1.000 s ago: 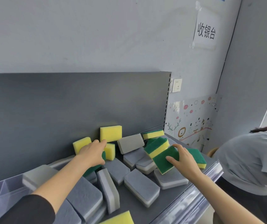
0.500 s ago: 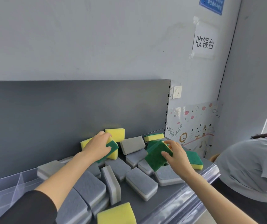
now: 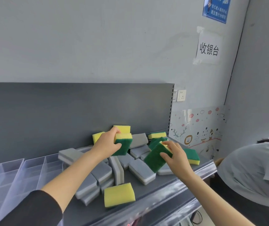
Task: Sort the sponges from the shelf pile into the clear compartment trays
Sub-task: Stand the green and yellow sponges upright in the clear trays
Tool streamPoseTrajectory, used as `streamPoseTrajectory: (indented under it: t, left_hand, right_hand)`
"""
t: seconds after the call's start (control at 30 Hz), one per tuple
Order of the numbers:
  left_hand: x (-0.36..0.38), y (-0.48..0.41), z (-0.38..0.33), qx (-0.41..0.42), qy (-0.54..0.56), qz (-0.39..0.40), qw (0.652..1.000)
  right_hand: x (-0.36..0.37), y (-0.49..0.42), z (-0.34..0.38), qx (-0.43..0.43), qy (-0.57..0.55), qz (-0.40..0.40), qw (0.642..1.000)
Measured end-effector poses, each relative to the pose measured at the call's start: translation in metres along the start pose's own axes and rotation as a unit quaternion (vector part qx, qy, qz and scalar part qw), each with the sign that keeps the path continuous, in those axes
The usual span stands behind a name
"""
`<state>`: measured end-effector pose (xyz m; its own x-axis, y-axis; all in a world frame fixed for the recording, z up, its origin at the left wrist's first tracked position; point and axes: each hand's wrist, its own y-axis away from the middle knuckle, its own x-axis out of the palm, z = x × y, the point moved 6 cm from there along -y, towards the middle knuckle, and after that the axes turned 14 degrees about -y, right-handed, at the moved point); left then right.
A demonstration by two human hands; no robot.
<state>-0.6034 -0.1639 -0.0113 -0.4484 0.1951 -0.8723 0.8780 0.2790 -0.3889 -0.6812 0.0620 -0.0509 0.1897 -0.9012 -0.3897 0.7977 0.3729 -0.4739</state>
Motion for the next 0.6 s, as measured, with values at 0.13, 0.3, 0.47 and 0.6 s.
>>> streamPoseTrajectory:
  t: [0.13, 0.3, 0.47, 0.6]
  left_hand:
    - [-0.013, 0.030, 0.000, -0.007, 0.012, -0.014, 1.000]
    - [-0.031, 0.067, 0.014, -0.027, 0.035, -0.025, 0.999]
    - [-0.053, 0.092, 0.035, -0.068, 0.029, -0.041, 0.996]
    - [-0.071, 0.114, 0.048, -0.090, 0.024, -0.046, 0.995]
  right_hand:
    - [0.010, 0.019, 0.015, -0.013, -0.018, 0.021, 1.000]
    - [0.032, 0.036, 0.037, -0.034, -0.032, 0.048, 0.998]
    - [0.055, 0.045, 0.062, -0.056, -0.052, 0.077, 0.994]
    - [0.074, 0.049, 0.081, -0.074, -0.062, 0.098, 0.991]
